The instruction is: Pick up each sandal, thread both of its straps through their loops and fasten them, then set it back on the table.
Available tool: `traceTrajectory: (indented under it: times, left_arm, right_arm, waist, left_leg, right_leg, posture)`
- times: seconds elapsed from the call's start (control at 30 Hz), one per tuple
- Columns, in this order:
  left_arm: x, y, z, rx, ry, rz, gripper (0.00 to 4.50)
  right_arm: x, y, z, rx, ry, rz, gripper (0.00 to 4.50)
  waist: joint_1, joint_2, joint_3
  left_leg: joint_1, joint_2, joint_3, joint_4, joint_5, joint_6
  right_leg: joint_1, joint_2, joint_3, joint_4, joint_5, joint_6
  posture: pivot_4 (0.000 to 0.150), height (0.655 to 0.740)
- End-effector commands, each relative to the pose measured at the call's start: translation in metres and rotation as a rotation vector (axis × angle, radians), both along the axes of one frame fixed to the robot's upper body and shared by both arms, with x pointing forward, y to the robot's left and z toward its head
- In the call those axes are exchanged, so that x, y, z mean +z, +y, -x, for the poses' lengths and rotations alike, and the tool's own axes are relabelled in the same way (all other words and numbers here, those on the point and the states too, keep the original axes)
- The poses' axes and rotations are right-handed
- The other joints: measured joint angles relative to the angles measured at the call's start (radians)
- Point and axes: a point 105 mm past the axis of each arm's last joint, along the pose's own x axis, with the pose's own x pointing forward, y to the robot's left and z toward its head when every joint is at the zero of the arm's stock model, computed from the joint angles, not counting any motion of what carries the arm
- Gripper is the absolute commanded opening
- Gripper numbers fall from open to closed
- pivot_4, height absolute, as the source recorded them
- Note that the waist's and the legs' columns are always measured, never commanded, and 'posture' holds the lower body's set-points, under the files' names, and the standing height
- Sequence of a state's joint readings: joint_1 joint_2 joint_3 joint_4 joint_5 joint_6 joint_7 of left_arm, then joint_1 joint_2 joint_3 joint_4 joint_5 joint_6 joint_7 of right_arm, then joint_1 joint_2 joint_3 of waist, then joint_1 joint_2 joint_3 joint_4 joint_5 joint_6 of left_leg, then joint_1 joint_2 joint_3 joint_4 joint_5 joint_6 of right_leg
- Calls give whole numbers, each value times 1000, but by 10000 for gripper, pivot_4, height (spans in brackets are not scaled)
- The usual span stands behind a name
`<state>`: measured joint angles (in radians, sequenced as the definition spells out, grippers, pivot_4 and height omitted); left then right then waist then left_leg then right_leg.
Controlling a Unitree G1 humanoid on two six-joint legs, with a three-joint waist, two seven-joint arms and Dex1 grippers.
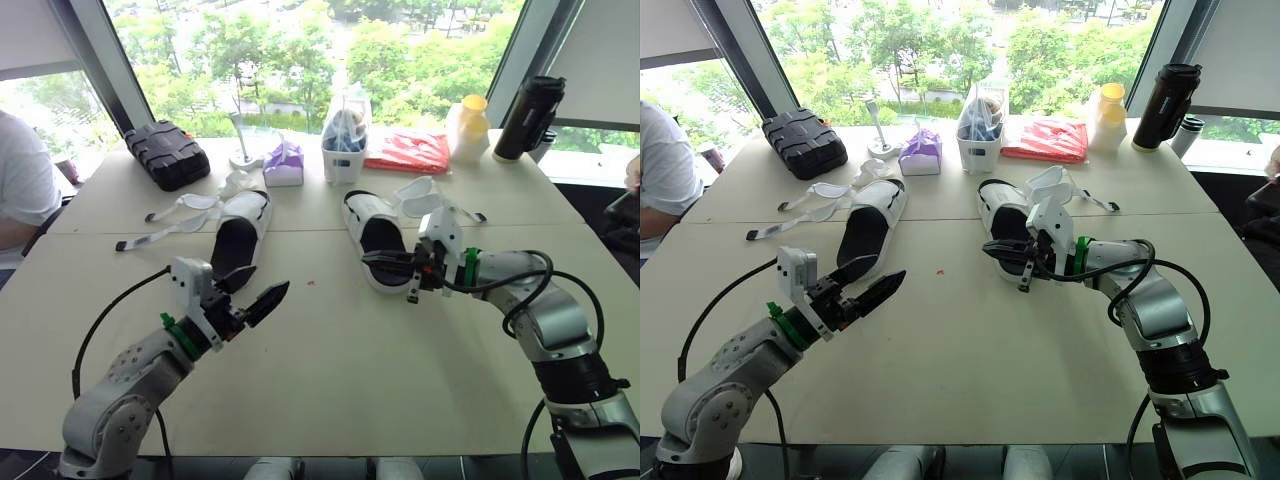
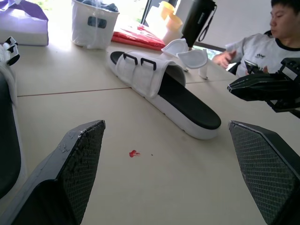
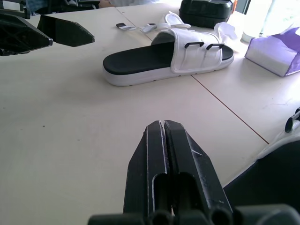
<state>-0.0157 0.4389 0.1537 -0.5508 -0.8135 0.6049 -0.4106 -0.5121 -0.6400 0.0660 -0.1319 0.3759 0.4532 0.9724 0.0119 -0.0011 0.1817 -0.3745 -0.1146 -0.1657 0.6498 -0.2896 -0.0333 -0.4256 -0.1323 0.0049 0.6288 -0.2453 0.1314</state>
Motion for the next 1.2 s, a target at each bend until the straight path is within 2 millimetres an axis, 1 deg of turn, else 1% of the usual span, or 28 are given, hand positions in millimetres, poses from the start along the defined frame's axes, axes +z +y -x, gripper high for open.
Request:
traceTrajectory:
  times: [0.03,0.2,0.33,0.67,0.97,1.07,1.13,1.2]
  left_arm:
    - [7,2,-1,14,-39,-24,43836]
    - [9,-1,2,-3,-37,3,43836]
    - [6,-3,5,-9,-29,0,43836]
    - [8,-2,4,-3,-27,22,43836]
    - [8,2,1,14,-30,10,43836]
    - [9,2,0,17,-32,8,43836]
    - [9,2,0,19,-34,8,43836]
    - [9,1,-1,17,-34,6,45000]
  right_arm:
    - [15,3,1,19,-61,-11,0]
    - [15,3,1,19,-59,-10,0]
    - [15,2,-1,16,-60,-12,0]
    - [16,5,-2,15,-67,-18,0]
    - [17,8,-7,-1,-91,-19,0]
    - [17,8,-11,-21,-108,-18,0]
    - [18,7,-20,-67,-155,5,0]
    - [17,2,-39,-168,-208,44,5373]
  waist:
    - [0,0,0]
    - [0,0,0]
    - [0,0,0]
    - [0,0,0]
    - [0,0,0]
    - [0,0,0]
    - [-2,0,0]
    - [-4,0,0]
  left_leg:
    - [0,0,0,0,0,0]
    - [0,0,0,0,0,0]
    - [0,0,0,0,0,0]
    - [0,0,0,0,0,0]
    - [0,0,0,0,0,0]
    - [0,0,0,0,0,0]
    - [0,0,0,0,0,0]
    - [0,0,0,0,0,-1]
  right_leg:
    - [0,0,0,0,0,0]
    - [0,0,0,0,0,0]
    - [0,0,0,0,0,0]
    - [0,0,0,0,0,0]
    - [0,0,0,0,0,0]
    - [0,0,0,0,0,0]
    - [0,0,0,0,0,0]
    - [0,0,0,0,0,-1]
  posture:
    - [1500,7400]
    - [1500,7400]
    - [1500,7400]
    - [1500,7400]
    - [1500,7400]
    - [1500,7400]
    - [1500,7400]
    - [1500,7400]
